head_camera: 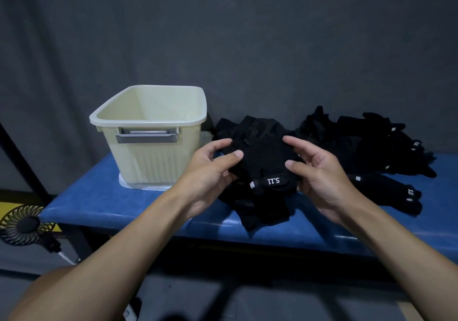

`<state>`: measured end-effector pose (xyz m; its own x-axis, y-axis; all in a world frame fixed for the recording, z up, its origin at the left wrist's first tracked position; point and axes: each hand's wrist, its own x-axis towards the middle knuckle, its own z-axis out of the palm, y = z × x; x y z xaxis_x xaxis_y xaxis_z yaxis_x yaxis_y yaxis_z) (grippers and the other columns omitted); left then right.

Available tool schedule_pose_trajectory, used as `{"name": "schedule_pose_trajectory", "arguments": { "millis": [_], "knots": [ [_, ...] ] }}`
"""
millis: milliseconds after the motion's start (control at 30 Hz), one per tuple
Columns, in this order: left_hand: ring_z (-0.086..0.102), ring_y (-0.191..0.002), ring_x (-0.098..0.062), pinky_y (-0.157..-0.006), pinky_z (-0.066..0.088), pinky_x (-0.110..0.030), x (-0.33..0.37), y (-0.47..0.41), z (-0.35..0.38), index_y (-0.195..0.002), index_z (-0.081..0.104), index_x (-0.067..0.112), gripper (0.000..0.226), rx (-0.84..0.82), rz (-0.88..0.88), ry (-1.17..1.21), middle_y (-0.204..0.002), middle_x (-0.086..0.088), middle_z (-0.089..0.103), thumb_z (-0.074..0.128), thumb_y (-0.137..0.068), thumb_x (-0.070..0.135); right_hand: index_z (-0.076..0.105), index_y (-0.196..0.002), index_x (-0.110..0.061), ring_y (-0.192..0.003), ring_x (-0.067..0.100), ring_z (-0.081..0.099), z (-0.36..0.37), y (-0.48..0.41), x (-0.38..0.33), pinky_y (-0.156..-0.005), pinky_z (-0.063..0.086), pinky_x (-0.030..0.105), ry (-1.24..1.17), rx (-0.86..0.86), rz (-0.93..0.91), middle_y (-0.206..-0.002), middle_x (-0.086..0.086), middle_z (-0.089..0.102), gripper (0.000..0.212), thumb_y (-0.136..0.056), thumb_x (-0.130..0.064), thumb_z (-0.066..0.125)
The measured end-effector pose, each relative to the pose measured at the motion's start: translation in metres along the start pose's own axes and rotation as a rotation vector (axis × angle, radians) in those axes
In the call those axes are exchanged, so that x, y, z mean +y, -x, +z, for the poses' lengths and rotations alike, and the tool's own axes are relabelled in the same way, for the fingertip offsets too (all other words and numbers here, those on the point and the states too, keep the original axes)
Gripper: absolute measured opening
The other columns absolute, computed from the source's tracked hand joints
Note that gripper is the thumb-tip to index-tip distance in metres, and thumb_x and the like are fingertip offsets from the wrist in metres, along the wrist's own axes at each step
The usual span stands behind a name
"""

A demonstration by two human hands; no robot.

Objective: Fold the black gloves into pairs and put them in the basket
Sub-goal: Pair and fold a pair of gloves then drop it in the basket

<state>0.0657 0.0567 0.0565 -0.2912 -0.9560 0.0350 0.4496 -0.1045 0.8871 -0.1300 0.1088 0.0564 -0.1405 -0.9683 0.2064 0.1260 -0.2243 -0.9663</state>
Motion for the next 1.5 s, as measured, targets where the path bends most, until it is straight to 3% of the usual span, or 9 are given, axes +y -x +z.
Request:
{"name": "schedule_pose_trajectory", "arguments": {
  "millis": [100,233,467,633,833,1033,1167,1300,1500],
  "knots": [
    [0.068,-0.087,-0.019,-0.086,0.053,-0.037,-0.003,0.001,-0.009,-0.123,0.058,0.014,0.037,0.059,0.058,-0.261,-0.100,-0.013,0.071,0.069,-0.089,0.001,0.058,-0.132,-0.014,-0.087,0.012,0.071,0.003,0.005,0.003,-0.068,0.059,0.029,0.109,0.015,0.068,-0.111,0.000,0.072,0.042,-0.092,-0.003,0.061],
    [0.066,-0.082,-0.010,-0.065,0.051,-0.016,-0.005,0.004,-0.015,-0.102,0.069,0.017,0.019,0.090,0.156,-0.530,-0.098,-0.005,0.072,0.073,-0.088,0.005,0.051,-0.138,-0.008,-0.074,-0.004,0.068,0.007,0.008,0.007,-0.062,0.049,0.011,0.256,-0.031,0.113,-0.116,-0.001,0.067,0.055,-0.086,-0.006,0.069],
    [0.069,-0.090,-0.014,-0.085,0.055,-0.026,-0.020,0.008,-0.022,-0.115,0.071,0.014,0.028,0.074,0.174,-1.003,-0.100,-0.003,0.072,0.076,-0.087,0.018,0.056,-0.134,-0.013,-0.078,-0.005,0.068,0.010,0.009,0.016,-0.067,0.048,0.009,0.614,-0.141,0.163,-0.093,-0.012,0.071,0.058,-0.080,-0.011,0.078],
    [0.068,-0.092,-0.013,-0.089,0.055,-0.029,-0.023,0.009,-0.024,-0.118,0.070,0.017,0.035,0.057,0.167,-1.061,-0.101,-0.001,0.071,0.077,-0.086,0.027,0.064,-0.123,-0.017,-0.071,0.010,0.066,0.003,0.006,0.015,-0.072,0.056,0.034,0.676,-0.020,0.128,-0.090,0.012,0.072,0.049,-0.077,-0.019,0.081],
    [0.061,-0.113,-0.012,-0.102,0.048,-0.029,-0.030,0.008,-0.028,-0.123,0.068,0.013,0.038,0.005,0.182,-1.188,-0.122,0.001,0.068,0.074,-0.089,0.028,0.065,-0.120,-0.022,-0.085,-0.003,0.061,0.002,0.014,0.021,-0.074,0.047,0.011,0.865,-0.137,0.110,-0.096,-0.017,0.063,0.041,-0.082,-0.033,0.076],
    [0.052,-0.107,-0.007,-0.090,0.039,-0.018,-0.034,0.010,-0.027,-0.135,0.059,0.012,0.058,-0.042,0.196,-1.272,-0.128,0.003,0.055,0.064,-0.090,0.049,0.064,-0.109,-0.027,-0.070,-0.001,0.055,-0.006,0.017,0.027,-0.070,0.042,0.019,0.892,-0.128,0.076,-0.090,-0.011,0.062,0.033,-0.082,-0.043,0.073],
    [0.042,-0.130,-0.013,-0.111,0.037,-0.031,-0.038,0.013,-0.029,-0.143,0.050,0.013,0.070,-0.129,0.163,-1.338,-0.134,0.004,0.048,0.059,-0.090,0.057,0.065,-0.108,-0.029,-0.070,0.001,0.055,-0.010,0.020,0.030,-0.068,0.043,0.019,0.948,-0.138,0.052,-0.087,-0.008,0.062,0.032,-0.082,-0.047,0.072],
    [0.047,-0.125,-0.013,-0.109,0.038,-0.036,-0.036,0.015,-0.029,-0.137,0.056,0.019,0.075,-0.163,0.203,-1.408,-0.132,0.007,0.051,0.049,-0.082,0.070,0.067,-0.104,-0.030,-0.053,-0.002,0.048,-0.011,0.021,0.031,-0.058,0.042,0.019,0.894,-0.118,0.028,-0.060,-0.009,0.053,0.031,-0.077,-0.039,0.079],
    [0.037,-0.136,-0.007,-0.111,0.029,-0.023,-0.037,0.013,-0.030,-0.153,0.035,0.018,0.075,-0.170,0.250,-1.396,-0.150,0.013,0.034,0.060,-0.092,0.053,0.063,-0.113,-0.032,-0.056,-0.003,0.051,-0.009,0.023,0.030,-0.061,0.043,0.015,0.871,-0.095,0.035,-0.063,-0.009,0.054,0.039,-0.078,-0.039,0.078]
  ]
}}
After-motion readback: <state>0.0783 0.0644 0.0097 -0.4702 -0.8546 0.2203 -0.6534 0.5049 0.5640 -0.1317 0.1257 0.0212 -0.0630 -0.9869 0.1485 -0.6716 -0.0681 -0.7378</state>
